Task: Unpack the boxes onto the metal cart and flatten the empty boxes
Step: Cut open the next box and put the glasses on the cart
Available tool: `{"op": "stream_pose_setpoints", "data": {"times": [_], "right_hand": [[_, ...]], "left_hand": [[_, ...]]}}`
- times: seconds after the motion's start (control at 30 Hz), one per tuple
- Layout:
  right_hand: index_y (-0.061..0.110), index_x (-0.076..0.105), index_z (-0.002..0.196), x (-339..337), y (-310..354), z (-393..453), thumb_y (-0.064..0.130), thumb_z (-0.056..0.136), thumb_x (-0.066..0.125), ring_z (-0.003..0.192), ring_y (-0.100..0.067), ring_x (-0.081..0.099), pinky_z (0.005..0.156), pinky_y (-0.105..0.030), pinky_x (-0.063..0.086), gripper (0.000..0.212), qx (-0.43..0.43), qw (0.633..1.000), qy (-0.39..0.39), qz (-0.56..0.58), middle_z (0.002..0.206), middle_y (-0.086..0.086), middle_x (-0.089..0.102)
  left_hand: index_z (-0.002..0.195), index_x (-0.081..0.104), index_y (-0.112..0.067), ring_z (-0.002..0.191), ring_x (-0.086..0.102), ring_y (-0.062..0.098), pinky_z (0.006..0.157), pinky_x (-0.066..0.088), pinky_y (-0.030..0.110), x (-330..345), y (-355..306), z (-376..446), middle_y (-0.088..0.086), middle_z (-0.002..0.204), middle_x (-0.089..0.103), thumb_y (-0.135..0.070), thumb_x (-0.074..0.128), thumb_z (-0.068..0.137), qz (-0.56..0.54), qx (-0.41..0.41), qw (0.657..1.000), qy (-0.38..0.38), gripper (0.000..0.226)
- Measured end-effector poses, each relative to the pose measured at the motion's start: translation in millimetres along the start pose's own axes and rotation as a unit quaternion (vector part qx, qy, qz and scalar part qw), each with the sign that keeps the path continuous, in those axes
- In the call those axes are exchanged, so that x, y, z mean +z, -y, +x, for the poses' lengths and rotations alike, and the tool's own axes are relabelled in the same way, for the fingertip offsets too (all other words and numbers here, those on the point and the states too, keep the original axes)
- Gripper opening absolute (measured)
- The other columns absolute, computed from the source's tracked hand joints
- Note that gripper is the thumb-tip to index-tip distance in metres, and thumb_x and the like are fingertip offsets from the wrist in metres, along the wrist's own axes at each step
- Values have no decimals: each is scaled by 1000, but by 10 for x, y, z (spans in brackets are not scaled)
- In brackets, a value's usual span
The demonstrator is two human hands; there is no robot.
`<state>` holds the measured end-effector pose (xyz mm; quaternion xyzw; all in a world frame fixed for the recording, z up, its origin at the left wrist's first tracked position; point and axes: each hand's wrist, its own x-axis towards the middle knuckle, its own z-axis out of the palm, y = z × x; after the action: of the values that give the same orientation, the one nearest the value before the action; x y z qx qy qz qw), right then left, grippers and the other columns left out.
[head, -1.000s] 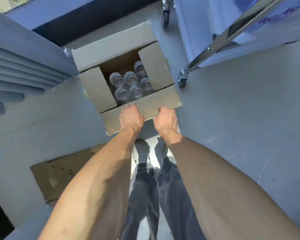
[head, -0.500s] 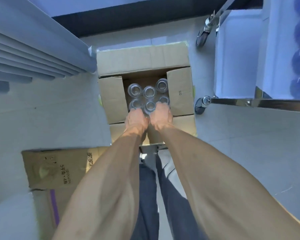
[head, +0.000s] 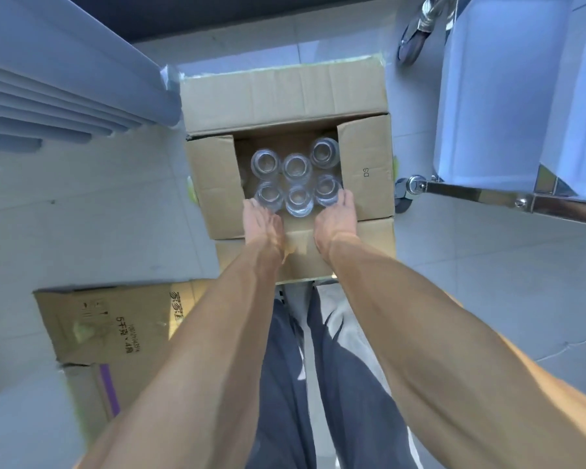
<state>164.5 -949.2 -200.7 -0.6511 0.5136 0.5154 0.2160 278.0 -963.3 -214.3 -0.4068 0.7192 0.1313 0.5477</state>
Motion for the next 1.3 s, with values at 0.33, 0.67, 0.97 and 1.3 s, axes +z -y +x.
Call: {"op": "stream_pose_setpoints", "data": {"times": [0.33,0.67,0.97,1.3], "right_hand": [[-2,23,152,-91,-117,50,24,104,27,143,-54,15,113,-66,11,56,206,966,93,124,155,-35,14],[10,29,149,411,-331,500,11,92,51,143,-58,3,104,-56,35,61,302,881,-6,365,154,-37,-17],[12,48,116,229,-214,551,35,71,75,140,-52,20,106,-46,34,57,386,784,-104,475,159,-30,1],[11,52,118,27,-218,496,8,87,52,109,-34,59,89,-39,45,31,71,918,-97,377,112,-14,63]], "left_hand": [[149,23,9,145,20,46,101,42,48,151,487,10,30,159,10,-31,29,105,-253,-263,920,143,60],[130,50,-2,111,57,38,91,46,39,503,593,360,26,128,51,-33,51,89,-551,-269,790,20,51],[120,47,-4,146,13,46,109,30,48,431,293,424,36,157,4,-26,65,80,-463,-342,811,-102,49],[111,53,-8,104,58,38,82,44,42,77,294,459,16,112,60,-13,50,90,-448,-109,874,-156,22]]}}
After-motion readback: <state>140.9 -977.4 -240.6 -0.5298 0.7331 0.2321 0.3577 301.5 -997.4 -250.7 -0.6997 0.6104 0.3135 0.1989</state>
